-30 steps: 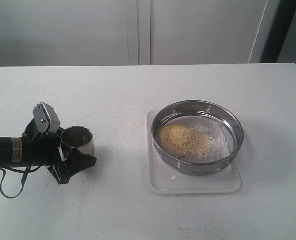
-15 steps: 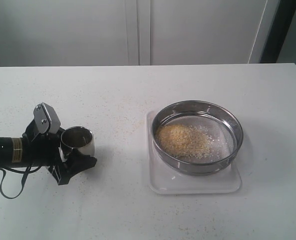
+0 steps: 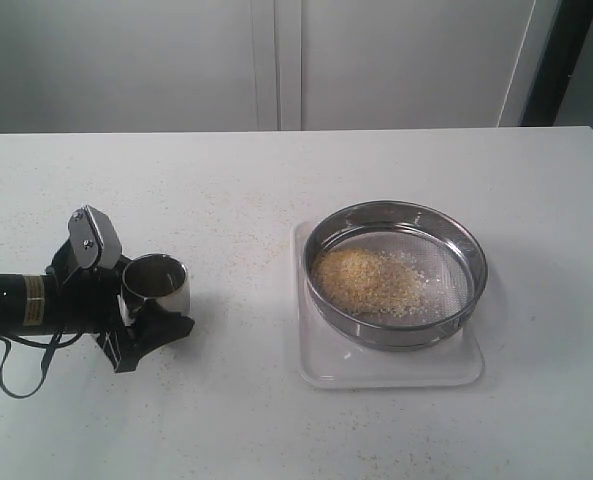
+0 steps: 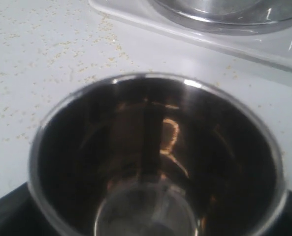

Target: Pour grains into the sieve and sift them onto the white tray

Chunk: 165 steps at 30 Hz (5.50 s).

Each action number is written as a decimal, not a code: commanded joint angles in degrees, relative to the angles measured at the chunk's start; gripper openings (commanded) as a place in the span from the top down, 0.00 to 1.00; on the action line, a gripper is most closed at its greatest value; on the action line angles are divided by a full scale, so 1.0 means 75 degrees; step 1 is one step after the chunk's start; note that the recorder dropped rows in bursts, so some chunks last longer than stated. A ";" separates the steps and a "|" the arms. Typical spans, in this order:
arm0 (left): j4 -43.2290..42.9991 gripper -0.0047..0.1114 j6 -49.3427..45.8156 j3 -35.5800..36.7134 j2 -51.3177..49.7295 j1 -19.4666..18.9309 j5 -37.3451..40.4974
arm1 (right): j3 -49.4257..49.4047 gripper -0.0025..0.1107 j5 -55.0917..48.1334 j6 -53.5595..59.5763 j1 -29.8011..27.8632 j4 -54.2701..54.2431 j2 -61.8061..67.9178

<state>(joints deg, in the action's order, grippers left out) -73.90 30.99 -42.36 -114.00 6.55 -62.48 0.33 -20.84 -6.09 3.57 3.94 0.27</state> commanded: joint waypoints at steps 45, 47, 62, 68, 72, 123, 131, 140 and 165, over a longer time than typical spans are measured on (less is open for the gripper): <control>-0.0272 0.06 0.0508 0.0082 0.0360 -0.0187 0.0134 | -0.0044 0.98 0.0108 -0.0031 -0.0006 0.0045 -0.0036; -0.0272 0.06 0.0508 0.0082 0.0360 -0.0187 -0.0005 | -0.0044 0.98 0.0108 -0.0031 -0.0006 0.0045 -0.0036; -0.0272 0.06 0.0840 0.0082 0.0908 -0.0187 -0.0185 | -0.0044 0.98 0.0108 -0.0031 -0.0006 0.0045 -0.0036; -0.0272 0.06 0.0874 0.0082 0.1234 -0.0187 -0.0146 | -0.0044 0.98 0.0108 -0.0031 -0.0006 0.0045 -0.0036; -0.0272 0.06 0.0911 0.0082 0.1592 -0.0187 -0.0131 | -0.0044 0.98 0.0108 -0.0031 -0.0006 0.0045 -0.0036; -0.0436 0.96 0.4514 0.0082 0.3731 -0.0187 -0.0998 | -0.0044 0.98 0.0108 -0.0031 -0.0006 0.0045 -0.0036; -0.0398 0.96 0.6760 0.0082 0.3731 -0.0187 0.0017 | -0.0044 0.98 0.0108 -0.0031 -0.0006 0.0045 -0.0036; -0.0469 0.96 0.7710 0.0082 0.3789 -0.0187 0.1601 | -0.0044 0.98 0.0108 -0.0031 -0.0006 0.0045 -0.0036; -0.3472 0.96 1.1267 0.0247 0.6382 -0.0187 0.5646 | -0.0044 0.98 0.0108 -0.0031 -0.0006 0.0045 -0.0036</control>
<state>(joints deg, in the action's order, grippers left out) -98.83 114.80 -40.97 -67.02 5.39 -20.55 0.33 -20.84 -6.32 3.57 3.94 0.27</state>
